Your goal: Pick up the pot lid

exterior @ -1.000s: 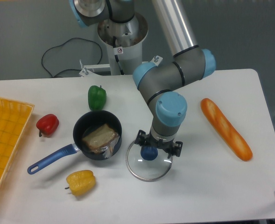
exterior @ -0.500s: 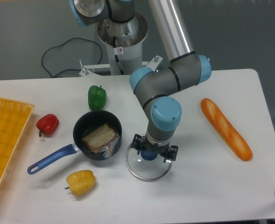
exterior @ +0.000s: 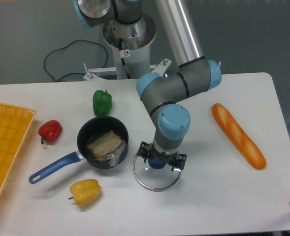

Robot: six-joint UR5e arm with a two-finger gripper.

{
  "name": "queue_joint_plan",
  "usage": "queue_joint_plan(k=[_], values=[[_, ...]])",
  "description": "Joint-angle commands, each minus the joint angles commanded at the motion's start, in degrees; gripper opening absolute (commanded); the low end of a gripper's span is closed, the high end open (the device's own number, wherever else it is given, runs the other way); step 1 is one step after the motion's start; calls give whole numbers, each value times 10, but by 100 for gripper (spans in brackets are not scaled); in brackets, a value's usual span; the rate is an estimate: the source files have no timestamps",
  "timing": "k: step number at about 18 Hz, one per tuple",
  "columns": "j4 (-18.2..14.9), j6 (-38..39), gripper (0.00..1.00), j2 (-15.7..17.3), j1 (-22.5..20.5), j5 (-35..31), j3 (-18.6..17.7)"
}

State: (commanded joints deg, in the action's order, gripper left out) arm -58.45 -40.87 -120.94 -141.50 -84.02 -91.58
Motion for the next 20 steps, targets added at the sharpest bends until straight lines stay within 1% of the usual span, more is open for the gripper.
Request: queue_joint_plan(k=[10, 14, 15, 16, 17, 19, 20], values=[[0, -8, 100, -4, 0, -3, -6], [-1, -25, 99, -4, 0, -3, -11], [-1, -25, 94, -4, 0, -3, -11], [-1, -25, 92, -4, 1, -3, -11], [-2, -25, 85, -4, 0, -3, -10], [-2, -25, 66, -4, 0, -3, -10], [-2, -26, 64, -4, 1, -2, -8]])
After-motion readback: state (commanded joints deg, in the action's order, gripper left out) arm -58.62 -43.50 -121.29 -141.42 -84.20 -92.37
